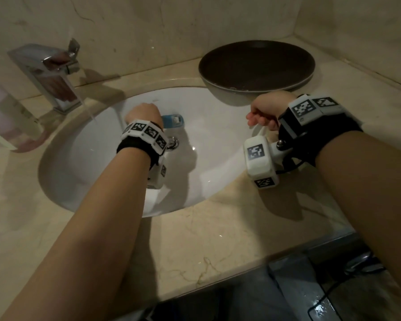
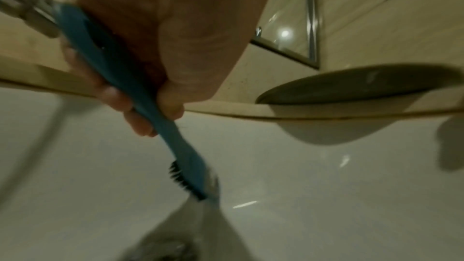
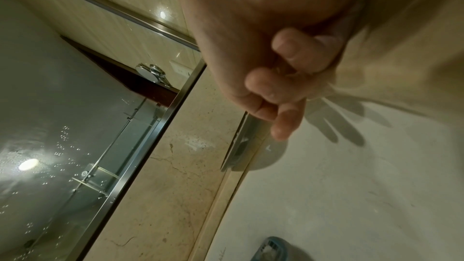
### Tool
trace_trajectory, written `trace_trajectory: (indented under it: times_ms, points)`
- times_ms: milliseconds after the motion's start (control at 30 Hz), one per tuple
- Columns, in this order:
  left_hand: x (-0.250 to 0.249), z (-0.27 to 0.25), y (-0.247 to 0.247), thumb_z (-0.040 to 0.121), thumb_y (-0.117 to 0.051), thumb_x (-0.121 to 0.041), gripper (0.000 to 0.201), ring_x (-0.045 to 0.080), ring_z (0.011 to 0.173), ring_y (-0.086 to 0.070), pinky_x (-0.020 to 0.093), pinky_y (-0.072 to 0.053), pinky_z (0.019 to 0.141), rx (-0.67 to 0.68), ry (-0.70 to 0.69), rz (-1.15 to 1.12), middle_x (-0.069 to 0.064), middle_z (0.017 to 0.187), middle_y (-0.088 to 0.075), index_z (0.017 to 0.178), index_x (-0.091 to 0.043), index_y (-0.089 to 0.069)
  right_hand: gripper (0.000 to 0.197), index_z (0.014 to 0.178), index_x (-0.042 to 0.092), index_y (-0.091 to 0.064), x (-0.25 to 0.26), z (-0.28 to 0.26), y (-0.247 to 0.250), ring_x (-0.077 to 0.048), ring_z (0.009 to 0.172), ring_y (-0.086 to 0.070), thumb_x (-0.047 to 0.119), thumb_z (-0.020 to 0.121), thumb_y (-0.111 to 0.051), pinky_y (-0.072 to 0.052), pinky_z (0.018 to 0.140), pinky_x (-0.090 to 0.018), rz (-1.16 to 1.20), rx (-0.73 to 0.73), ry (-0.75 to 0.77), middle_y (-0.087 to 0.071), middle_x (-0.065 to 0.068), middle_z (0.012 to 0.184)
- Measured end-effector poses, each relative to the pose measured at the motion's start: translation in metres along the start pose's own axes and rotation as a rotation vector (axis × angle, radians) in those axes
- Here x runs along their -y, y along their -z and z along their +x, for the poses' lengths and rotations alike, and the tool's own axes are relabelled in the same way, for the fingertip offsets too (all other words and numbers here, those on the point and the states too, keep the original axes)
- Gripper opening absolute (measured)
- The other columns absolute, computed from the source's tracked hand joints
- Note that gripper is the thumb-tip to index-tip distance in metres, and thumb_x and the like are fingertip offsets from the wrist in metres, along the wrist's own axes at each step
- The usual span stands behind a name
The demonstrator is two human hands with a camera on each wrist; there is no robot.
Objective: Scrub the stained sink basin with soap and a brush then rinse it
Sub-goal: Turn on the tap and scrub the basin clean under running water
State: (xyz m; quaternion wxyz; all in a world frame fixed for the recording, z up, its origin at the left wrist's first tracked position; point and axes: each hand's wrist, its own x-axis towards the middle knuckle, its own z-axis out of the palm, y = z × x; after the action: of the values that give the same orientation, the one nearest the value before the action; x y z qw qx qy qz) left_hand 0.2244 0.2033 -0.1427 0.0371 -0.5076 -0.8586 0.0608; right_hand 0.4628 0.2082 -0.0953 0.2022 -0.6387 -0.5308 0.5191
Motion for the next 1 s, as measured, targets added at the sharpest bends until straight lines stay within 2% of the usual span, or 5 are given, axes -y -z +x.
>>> trace_trajectory:
  times_ms: [367, 500, 633, 733, 1000]
  points:
    - [-0.038, -0.003, 0.011, 0.094, -0.046, -0.015, 0.025, 0.025, 0.078, -0.054, 0.029, -0.042, 0.07, 0.265, -0.282, -0.218, 0.011, 0.088, -0.059, 0.1, 0.0, -0.066, 0.029, 0.073, 0.002, -0.045, 0.003, -0.004, -0.002, -0.001, 0.013, -0.034, 0.006, 0.099, -0.032, -0.021, 0.021, -0.008, -0.041, -0.009, -0.016, -0.049, -0.005, 0.068]
    - [-0.023, 0.001, 0.011, 0.099, -0.036, -0.018, 0.034, 0.011, 0.045, -0.038, 0.014, -0.032, 0.036, 0.564, -0.288, -0.414, 0.002, 0.063, -0.045, 0.072, -0.011, -0.056, 0.026, 0.076, 0.003, -0.049, 0.004, -0.002, -0.002, -0.001, 0.015, -0.035, 0.007, 0.097, -0.035, -0.023, 0.023, -0.007, -0.11, -0.026, -0.032, -0.054, -0.005, 0.07]
    - [0.002, 0.006, 0.003, 0.09, -0.056, -0.019, 0.017, 0.01, 0.054, -0.051, 0.015, -0.042, 0.048, 0.96, -0.369, -0.365, 0.0, 0.064, -0.055, 0.075, -0.013, -0.06, 0.02, 0.068, 0.009, -0.057, 0.003, 0.003, -0.005, -0.011, 0.046, -0.043, 0.011, 0.086, -0.048, -0.031, 0.041, -0.021, -0.206, -0.064, -0.03, -0.071, -0.011, 0.103]
    - [0.011, 0.003, -0.01, 0.091, -0.055, -0.013, 0.014, 0.003, 0.045, -0.055, 0.018, -0.046, 0.051, 1.169, -0.402, -0.211, -0.006, 0.055, -0.059, 0.078, -0.011, -0.061, 0.026, 0.069, 0.01, -0.05, 0.003, 0.003, -0.009, -0.008, 0.037, -0.042, 0.011, 0.092, -0.039, -0.028, 0.031, -0.017, -0.202, -0.082, -0.033, -0.065, -0.009, 0.087]
    - [0.044, 0.014, -0.03, 0.091, -0.054, -0.017, 0.015, 0.011, 0.056, -0.045, 0.018, -0.035, 0.057, 0.546, -0.409, 0.049, -0.004, 0.06, -0.054, 0.087, -0.011, -0.068, 0.031, 0.071, 0.007, -0.049, 0.004, 0.005, -0.008, 0.0, 0.014, -0.03, 0.009, 0.097, -0.033, -0.018, 0.022, -0.007, -0.187, -0.029, -0.052, -0.053, -0.002, 0.067]
